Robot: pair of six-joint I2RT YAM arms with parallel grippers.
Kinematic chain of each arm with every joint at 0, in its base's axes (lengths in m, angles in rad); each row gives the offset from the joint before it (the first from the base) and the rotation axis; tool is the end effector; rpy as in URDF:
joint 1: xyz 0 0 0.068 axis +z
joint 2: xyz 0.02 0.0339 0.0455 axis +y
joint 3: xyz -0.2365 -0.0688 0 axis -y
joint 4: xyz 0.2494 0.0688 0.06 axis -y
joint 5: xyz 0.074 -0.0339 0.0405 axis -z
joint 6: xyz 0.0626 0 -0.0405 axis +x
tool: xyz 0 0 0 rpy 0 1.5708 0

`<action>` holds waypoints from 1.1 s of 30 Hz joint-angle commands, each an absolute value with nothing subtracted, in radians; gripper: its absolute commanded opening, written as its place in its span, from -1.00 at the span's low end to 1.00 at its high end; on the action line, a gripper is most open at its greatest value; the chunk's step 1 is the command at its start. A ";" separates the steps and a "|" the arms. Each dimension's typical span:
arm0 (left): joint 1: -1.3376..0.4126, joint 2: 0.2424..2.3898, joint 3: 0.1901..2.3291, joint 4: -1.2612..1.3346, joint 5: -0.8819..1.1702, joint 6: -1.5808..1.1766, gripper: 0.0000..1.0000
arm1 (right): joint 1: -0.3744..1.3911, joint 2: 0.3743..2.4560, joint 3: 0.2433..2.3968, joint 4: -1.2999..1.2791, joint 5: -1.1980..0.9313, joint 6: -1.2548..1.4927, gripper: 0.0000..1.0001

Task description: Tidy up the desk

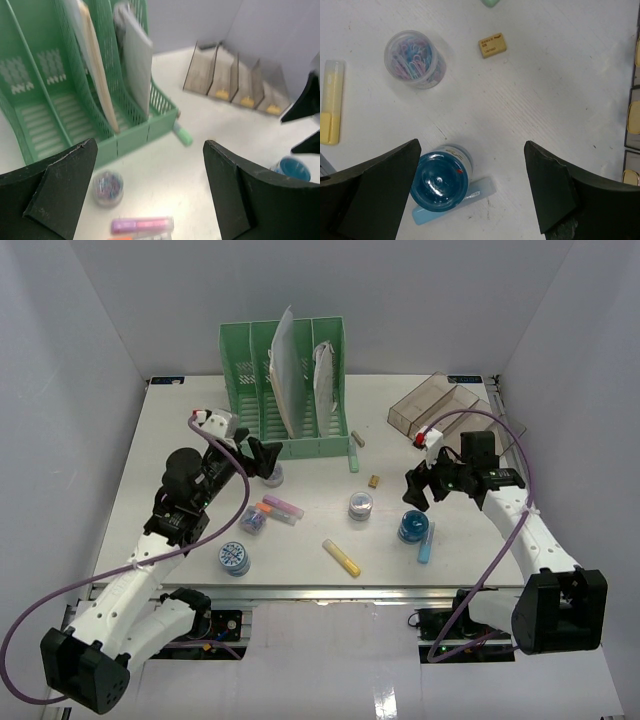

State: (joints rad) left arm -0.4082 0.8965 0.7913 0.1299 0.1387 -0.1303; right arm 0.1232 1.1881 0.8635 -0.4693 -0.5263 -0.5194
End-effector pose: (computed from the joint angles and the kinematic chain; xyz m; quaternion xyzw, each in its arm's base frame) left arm 0.2376 -0.1122 0.3351 0.1456 0.6831 -0.2366 0.6755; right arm 0.2711 0.0653 0.2189 -0.3757 0.8168 0.1641 0.4059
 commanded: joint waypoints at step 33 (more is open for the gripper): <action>-0.408 0.739 0.680 -0.104 0.172 -0.046 0.96 | 0.414 1.152 0.728 -0.612 -0.124 -0.649 0.80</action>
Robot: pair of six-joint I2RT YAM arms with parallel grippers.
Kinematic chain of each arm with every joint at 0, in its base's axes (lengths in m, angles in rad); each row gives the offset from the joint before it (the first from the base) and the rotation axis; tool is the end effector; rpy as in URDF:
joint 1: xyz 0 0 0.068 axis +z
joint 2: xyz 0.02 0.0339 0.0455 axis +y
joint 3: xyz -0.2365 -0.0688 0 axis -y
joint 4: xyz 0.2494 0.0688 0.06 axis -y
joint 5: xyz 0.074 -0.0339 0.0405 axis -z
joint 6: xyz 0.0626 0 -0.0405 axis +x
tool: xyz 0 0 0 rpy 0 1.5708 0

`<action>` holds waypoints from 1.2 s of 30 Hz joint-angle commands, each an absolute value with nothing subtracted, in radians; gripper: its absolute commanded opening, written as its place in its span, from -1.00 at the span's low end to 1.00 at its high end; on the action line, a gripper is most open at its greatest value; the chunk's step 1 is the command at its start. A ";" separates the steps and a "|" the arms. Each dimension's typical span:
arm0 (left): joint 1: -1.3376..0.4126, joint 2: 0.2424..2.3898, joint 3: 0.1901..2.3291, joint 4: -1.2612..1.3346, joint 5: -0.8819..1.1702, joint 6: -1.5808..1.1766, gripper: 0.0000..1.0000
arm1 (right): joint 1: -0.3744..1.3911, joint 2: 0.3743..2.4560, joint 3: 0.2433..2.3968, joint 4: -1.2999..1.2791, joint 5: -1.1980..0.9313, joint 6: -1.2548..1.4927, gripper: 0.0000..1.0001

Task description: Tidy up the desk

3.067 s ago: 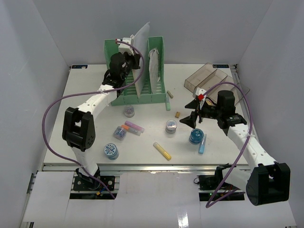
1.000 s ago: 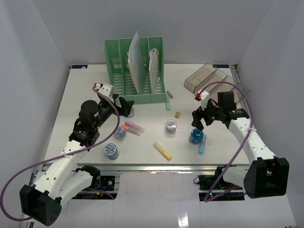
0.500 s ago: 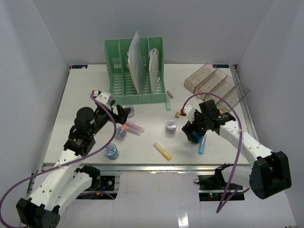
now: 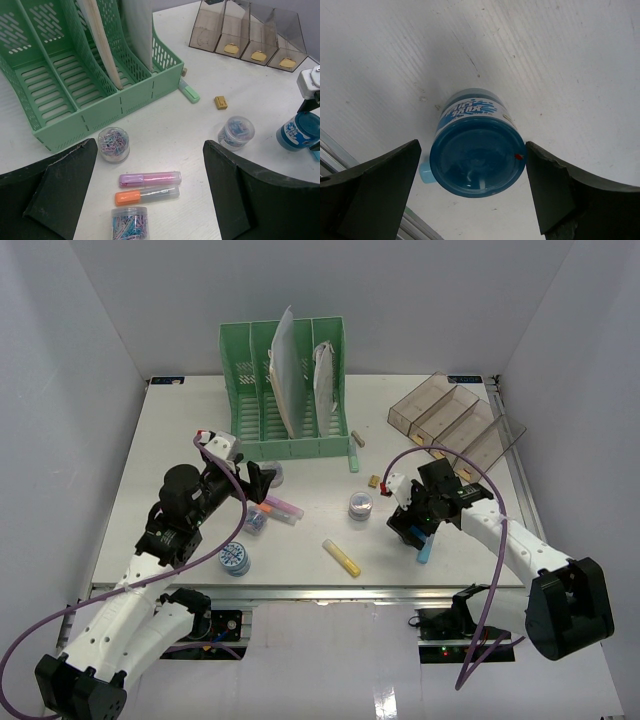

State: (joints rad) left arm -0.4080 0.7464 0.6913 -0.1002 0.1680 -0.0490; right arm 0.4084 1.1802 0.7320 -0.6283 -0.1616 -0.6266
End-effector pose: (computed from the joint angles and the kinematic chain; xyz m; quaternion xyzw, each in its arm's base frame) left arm 0.2095 -0.1020 0.2993 0.1888 0.7352 -0.2088 0.6166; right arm 0.2210 0.1066 0.1587 -0.4953 0.8301 0.0512 0.2509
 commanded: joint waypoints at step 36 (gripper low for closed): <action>-0.409 0.733 0.679 -0.112 0.173 -0.045 0.96 | 0.298 1.121 0.845 -0.610 -0.265 -0.714 -0.57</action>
